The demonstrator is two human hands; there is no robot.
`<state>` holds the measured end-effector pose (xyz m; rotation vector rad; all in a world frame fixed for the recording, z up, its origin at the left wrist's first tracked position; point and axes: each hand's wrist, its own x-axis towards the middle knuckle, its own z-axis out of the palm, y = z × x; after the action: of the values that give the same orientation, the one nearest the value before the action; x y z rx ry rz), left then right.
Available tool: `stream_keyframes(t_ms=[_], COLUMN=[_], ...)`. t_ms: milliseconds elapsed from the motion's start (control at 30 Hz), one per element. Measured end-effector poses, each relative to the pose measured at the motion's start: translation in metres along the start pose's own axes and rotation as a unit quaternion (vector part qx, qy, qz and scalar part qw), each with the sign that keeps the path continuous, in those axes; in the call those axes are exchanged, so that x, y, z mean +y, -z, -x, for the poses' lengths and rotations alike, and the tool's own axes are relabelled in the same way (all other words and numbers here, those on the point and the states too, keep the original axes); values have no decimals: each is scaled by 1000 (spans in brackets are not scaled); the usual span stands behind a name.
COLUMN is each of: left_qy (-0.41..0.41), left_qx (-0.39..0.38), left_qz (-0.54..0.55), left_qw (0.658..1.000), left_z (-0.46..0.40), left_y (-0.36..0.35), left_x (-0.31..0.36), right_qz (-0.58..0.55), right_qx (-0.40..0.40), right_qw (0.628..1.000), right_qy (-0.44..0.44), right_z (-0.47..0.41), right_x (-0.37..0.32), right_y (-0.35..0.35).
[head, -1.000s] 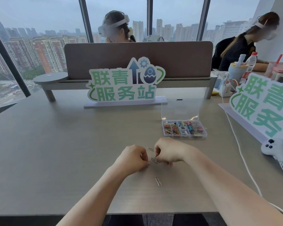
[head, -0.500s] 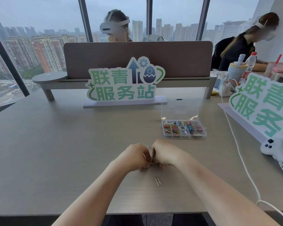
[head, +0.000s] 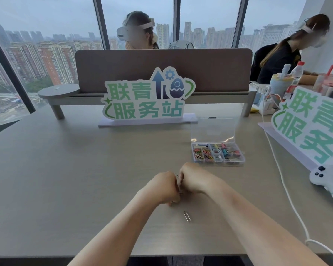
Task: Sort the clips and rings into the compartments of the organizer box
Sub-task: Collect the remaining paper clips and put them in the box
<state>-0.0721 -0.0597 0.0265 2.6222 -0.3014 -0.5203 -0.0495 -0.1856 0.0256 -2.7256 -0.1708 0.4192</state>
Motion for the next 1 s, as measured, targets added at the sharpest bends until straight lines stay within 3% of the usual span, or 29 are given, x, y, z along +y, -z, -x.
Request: stream_keyframes(t_ms=[133, 267, 1000], left_qy=[-7, -15, -3], left_qx=[1, 9, 79], left_qz=[-2, 5, 81], left_qw=[1000, 1000, 994], left_z=[1, 4, 5], left_y=[-1, 0, 6], left_x=[-2, -3, -24], right_qz=[-84, -95, 59], right_qx=[29, 44, 16], right_qw=[996, 995, 998], right_qy=[1, -7, -8], right_z=[-6, -15, -30], right_x=[2, 2, -15], right_y=[8, 6, 1])
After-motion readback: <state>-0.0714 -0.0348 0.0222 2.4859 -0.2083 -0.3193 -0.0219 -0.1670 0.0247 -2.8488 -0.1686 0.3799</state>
